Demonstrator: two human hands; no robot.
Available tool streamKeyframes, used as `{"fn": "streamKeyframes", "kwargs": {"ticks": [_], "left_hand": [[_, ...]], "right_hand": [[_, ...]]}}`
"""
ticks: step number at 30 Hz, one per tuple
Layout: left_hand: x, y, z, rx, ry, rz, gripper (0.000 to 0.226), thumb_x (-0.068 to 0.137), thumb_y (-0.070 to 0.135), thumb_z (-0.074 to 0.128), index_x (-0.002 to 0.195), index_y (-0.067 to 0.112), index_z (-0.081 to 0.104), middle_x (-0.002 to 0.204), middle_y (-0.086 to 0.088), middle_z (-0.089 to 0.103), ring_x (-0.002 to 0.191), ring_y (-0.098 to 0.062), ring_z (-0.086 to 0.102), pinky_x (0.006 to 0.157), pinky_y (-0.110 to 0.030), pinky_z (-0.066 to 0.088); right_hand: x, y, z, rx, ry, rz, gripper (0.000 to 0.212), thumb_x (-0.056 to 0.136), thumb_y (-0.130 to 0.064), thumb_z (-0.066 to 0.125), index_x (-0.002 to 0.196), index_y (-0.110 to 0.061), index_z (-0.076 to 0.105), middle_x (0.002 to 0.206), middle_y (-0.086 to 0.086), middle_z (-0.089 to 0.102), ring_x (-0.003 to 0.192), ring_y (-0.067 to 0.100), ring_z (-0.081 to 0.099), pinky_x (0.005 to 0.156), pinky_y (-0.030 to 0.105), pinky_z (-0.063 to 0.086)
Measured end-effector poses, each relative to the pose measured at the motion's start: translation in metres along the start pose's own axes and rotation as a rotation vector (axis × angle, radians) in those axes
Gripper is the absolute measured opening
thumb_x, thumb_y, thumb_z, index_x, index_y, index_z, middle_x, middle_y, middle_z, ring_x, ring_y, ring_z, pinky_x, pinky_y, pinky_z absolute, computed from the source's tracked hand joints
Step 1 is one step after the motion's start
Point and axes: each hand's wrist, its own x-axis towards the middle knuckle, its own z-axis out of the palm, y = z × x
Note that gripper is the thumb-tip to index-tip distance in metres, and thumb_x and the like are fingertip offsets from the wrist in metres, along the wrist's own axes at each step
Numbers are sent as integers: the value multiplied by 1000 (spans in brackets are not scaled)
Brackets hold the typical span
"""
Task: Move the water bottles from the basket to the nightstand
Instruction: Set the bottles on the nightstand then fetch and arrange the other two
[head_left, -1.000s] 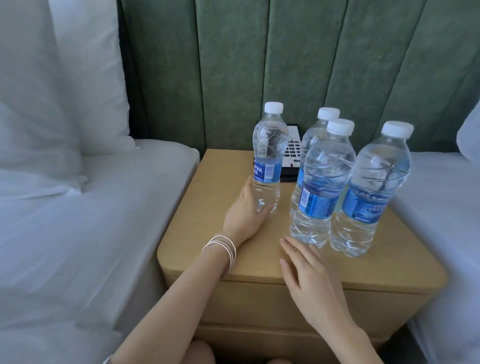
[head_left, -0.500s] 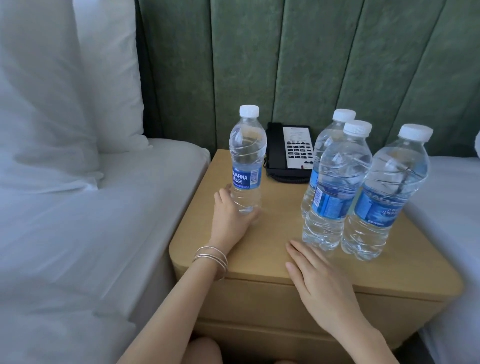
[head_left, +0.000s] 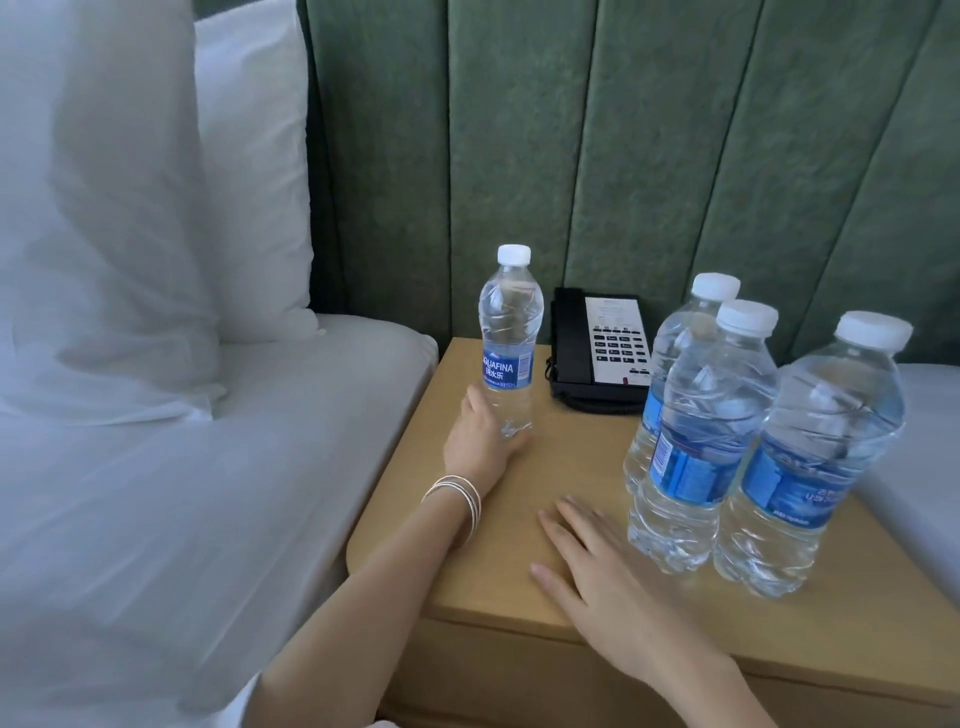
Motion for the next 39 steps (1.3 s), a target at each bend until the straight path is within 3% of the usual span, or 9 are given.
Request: {"fn": "streamKeyframes", "kwargs": {"ticks": [3, 5, 7, 14, 18, 23, 29, 35, 39], "left_hand": [[26, 2, 7, 14, -13, -35, 67, 77, 43, 73, 116, 7, 33, 122, -11, 48, 100, -33, 57, 68, -35, 41], [37, 5, 12, 3, -7, -41, 72, 77, 43, 73, 123, 6, 31, 125, -13, 47, 105, -33, 55, 71, -38, 43], [41, 5, 16, -35, -1, -57, 90, 76, 40, 75, 139, 5, 21, 132, -14, 40, 115, -32, 50, 82, -40, 45], [27, -10, 8, 138, 33, 123, 39, 82, 7, 58, 119, 8, 44, 129, -12, 36, 112, -33, 47, 79, -38, 46], [22, -16, 7, 224, -150, 188, 55, 91, 24, 50, 142, 35, 31, 151, -9, 13, 125, -30, 42, 89, -38, 48], [32, -14, 13, 343, -245, 171, 56, 97, 50, 34, 143, 53, 4, 158, -5, -13, 134, -31, 35, 96, -39, 43], [64, -10, 26, 432, -202, 193, 51, 98, 50, 26, 145, 50, 4, 159, -8, -8, 141, -28, 20, 111, -38, 24], [96, -5, 48, 415, -213, 140, 53, 99, 43, 27, 147, 43, 6, 158, -10, -9, 142, -27, 17, 113, -39, 22], [95, -10, 45, 364, -182, 191, 55, 99, 33, 32, 150, 22, 15, 159, 0, 2, 145, -19, 10, 111, -37, 27]], "right_hand": [[4, 1, 9, -48, 43, 16, 106, 61, -77, -25, 148, -33, 19, 156, -13, 2, 144, 14, 7, 111, 24, 15], [8, 5, 12, -157, 98, 58, 90, 82, -70, -13, 130, -33, 54, 145, -9, 40, 129, 14, 45, 97, 22, 38], [6, 2, 11, -110, 60, 92, 72, 93, -58, 3, 111, -34, 68, 124, -10, 61, 107, 10, 62, 80, 17, 47], [6, 0, 16, -92, 109, 72, 65, 94, -57, 9, 110, -34, 67, 122, -12, 61, 106, 7, 62, 78, 14, 44], [6, 1, 16, -77, 109, 65, 67, 94, -57, 7, 110, -33, 67, 122, -10, 62, 105, 8, 63, 76, 16, 48], [8, 5, 19, -89, 133, 36, 69, 94, -58, 8, 110, -28, 68, 120, -6, 63, 106, 13, 63, 72, 23, 53], [15, 8, 22, -112, 298, -70, 73, 94, -56, 8, 96, -26, 75, 109, -5, 69, 103, 10, 58, 85, 20, 43], [21, 11, 29, -66, 399, -93, 56, 94, -56, 12, 109, -24, 55, 114, -2, 62, 109, 12, 46, 110, 17, 7], [18, 11, 33, -49, 375, -68, 64, 93, -58, 12, 106, -28, 67, 117, -6, 64, 105, 14, 62, 102, 16, 30]]}}
